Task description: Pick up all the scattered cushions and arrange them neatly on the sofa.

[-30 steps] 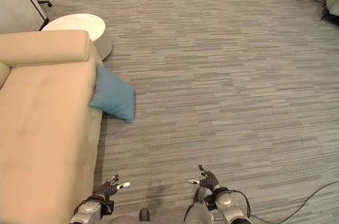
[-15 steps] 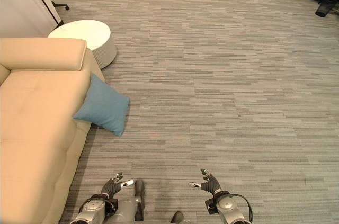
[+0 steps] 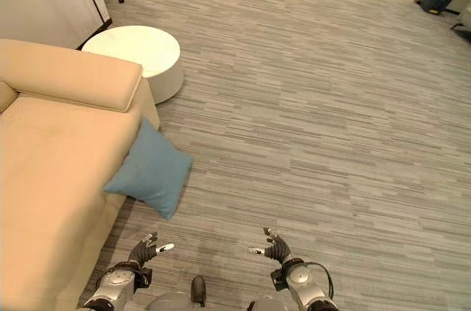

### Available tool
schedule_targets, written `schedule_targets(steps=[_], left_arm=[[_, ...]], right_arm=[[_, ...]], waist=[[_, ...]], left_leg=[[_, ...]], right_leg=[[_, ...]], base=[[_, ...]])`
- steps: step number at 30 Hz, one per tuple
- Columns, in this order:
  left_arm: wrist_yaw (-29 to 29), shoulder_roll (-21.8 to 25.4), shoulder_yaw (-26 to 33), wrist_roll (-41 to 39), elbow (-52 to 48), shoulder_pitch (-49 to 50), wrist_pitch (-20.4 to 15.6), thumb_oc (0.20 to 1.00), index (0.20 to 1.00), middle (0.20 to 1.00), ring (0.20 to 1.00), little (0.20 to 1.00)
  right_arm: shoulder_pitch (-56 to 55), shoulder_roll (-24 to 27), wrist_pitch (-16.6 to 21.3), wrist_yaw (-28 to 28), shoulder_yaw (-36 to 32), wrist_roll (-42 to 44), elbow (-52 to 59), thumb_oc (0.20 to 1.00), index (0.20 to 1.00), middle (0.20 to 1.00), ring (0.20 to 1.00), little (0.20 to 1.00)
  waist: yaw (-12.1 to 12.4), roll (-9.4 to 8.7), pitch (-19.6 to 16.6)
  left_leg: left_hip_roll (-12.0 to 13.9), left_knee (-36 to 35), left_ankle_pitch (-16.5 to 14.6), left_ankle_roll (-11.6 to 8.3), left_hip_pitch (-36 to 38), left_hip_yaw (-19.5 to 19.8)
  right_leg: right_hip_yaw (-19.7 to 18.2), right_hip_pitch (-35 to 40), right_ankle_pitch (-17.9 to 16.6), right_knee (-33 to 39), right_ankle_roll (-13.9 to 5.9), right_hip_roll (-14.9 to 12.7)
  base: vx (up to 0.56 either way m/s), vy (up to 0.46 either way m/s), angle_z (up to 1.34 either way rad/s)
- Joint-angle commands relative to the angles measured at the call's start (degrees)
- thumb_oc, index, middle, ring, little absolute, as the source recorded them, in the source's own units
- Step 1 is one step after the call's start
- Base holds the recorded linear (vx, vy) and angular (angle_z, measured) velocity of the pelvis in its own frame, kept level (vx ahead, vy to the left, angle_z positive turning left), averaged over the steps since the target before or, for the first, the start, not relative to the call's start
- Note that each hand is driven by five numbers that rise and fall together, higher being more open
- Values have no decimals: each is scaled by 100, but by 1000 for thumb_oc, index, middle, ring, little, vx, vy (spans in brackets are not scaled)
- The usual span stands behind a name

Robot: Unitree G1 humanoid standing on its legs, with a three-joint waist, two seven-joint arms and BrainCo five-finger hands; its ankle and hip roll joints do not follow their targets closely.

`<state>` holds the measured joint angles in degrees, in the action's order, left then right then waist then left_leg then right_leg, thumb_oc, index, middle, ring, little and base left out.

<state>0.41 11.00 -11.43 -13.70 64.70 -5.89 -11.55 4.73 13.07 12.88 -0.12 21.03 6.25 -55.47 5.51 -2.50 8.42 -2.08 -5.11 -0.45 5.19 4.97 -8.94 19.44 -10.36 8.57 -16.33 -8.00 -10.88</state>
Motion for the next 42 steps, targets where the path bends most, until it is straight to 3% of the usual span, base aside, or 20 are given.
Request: schedule_targets(steps=[1,4,7,9,11,13,14,18,19,20,23,25,28,29,32,36,37,40,42], left_arm=[[46,-150,-152,362,111,-38,-84,1000,1000,1000,1000,1000],[54,-155,-149,429,276,18,-73,1000,1000,1000,1000,1000],[76,-170,-128,435,353,65,-61,1000,1000,1000,1000,1000],[109,-153,-167,397,377,0,-47,1000,1000,1000,1000,1000],[124,-143,-177,361,387,-104,-29,1000,1000,1000,1000,1000],[152,-123,-139,273,416,-151,6,1000,1000,1000,1000,1000],[142,-112,-146,249,410,-166,21,1000,1000,1000,1000,1000],[110,-139,-200,370,467,-145,48,1000,1000,1000,1000,1000],[108,-148,-184,434,491,-101,55,1000,1000,1000,1000,1000],[102,-145,-153,458,500,-75,63,1000,1000,1000,1000,1000],[95,-80,-5,477,585,40,91,1000,1000,1000,1000,1000],[97,-37,51,459,626,112,125,1000,1000,1000,1000,1000],[105,-22,32,489,634,96,140,1000,1000,1000,1000,1000],[93,-3,34,492,633,98,149,1000,1000,1000,1000,1000],[80,32,-3,529,658,66,152,1000,1000,1000,1000,1000],[68,28,-43,537,704,85,145,1000,1000,1000,1000,1000],[68,27,-42,537,705,84,145,1000,1000,1000,1000,1000],[126,47,-72,481,736,60,115,1000,1000,1000,1000,1000],[140,64,-69,418,733,73,100,1000,1000,1000,1000,1000]], right_arm=[[49,278,113,-77,57,-278,100,1000,1000,1000,1000,1000],[23,272,31,-79,51,-348,63,1000,1000,1000,1000,1000],[-35,279,9,-67,41,-374,16,1000,1000,1000,1000,1000],[-65,272,-1,-112,24,-279,-87,1000,1000,1000,1000,1000],[-48,270,-5,-119,45,-183,-123,1000,1000,1000,1000,1000],[-30,245,-10,-130,65,-80,-192,1000,1000,1000,1000,1000],[-29,231,-31,-131,67,-75,-314,1000,1000,1000,1000,1000],[-57,237,-39,-162,-10,-39,-455,1000,1000,1000,1000,1000],[-53,221,-28,-173,-18,-55,-467,1000,1000,1000,1000,1000],[-60,221,-23,-172,-22,-58,-462,1000,1000,1000,1000,1000],[-55,167,-30,-164,27,-144,-476,1000,1000,1000,1000,1000],[-24,102,-52,-173,54,-246,-467,1000,1000,1000,1000,1000],[90,75,-90,-206,76,-373,-461,1000,1000,1000,1000,1000],[95,84,-85,-200,69,-374,-442,1000,1000,1000,1000,1000],[147,95,-92,-202,99,-406,-373,1000,1000,1000,1000,1000],[180,161,-102,-199,118,-412,-222,1000,1000,1000,1000,1000],[182,161,-102,-199,118,-412,-222,1000,1000,1000,1000,1000],[186,209,-128,-215,112,-362,-78,1000,1000,1000,1000,1000],[121,222,-153,-193,92,-377,-73,1000,1000,1000,1000,1000]], waist=[[-59,-2,2],[-213,-44,47],[-232,-121,13],[-316,-244,-47],[-264,-355,11],[-231,-406,39],[-187,-391,47],[-147,-391,-18],[-135,-352,-67],[-127,-341,-88],[-53,-356,-104],[32,-319,-172],[79,-225,-142],[76,-199,-145],[-24,-144,-129],[-155,-89,-144],[-157,-85,-159],[-429,-101,-70],[-460,-127,-63]], left_leg=[[41,424,-173,-592,-216,152],[3,624,-419,-636,-89,433],[-35,857,-605,-705,-63,492],[186,1502,-493,-962,-232,142],[379,2399,-361,-1080,-594,-46],[575,2733,-318,-1096,-801,-298],[670,2669,-354,-1062,-855,-418],[600,2070,-393,-923,-1098,-616],[627,1655,-71,-925,-1306,-864],[653,1505,61,-942,-1363,-951],[715,1256,158,-1032,-1298,-1134],[494,993,27,-856,-1058,-980],[369,936,-144,-666,-805,-948],[319,914,-201,-602,-709,-900],[180,924,-247,-441,-584,-686],[93,874,-335,-475,-450,-308],[100,875,-326,-476,-470,-306],[6,1022,-530,-533,-365,285],[-46,1153,-615,-582,-341,543]], right_leg=[[-327,520,-1190,1210,-129,212],[-588,398,-1352,1239,-198,202],[-537,527,-1335,1277,-159,216],[-228,784,-1241,1364,-42,239],[-28,1018,-1163,1442,95,269],[184,1186,-1061,1522,201,319],[283,1305,-996,1586,225,373],[481,1467,-891,1740,199,420],[593,1539,-786,1771,203,533],[621,1573,-744,1794,203,568],[671,1745,-490,1622,166,633],[726,1702,-342,950,77,455],[826,1413,-457,-96,-164,26],[797,1364,-506,-315,-164,-80],[402,1091,-673,-662,-61,-11],[-263,832,-604,-13,40,153],[-259,821,-621,6,45,162],[-1409,417,-954,608,-82,278],[-1373,466,-951,650,-105,294]], base=[[372,-115,85],[325,-118,99],[207,-116,58],[240,-241,52],[156,-238,100],[133,-192,80],[158,-133,21],[156,-32,59],[196,5,32],[309,5,36],[292,62,34],[287,240,3],[184,226,28],[121,184,20],[129,97,32],[139,-18,61],[164,-72,52],[257,-113,76],[226,-125,74]])
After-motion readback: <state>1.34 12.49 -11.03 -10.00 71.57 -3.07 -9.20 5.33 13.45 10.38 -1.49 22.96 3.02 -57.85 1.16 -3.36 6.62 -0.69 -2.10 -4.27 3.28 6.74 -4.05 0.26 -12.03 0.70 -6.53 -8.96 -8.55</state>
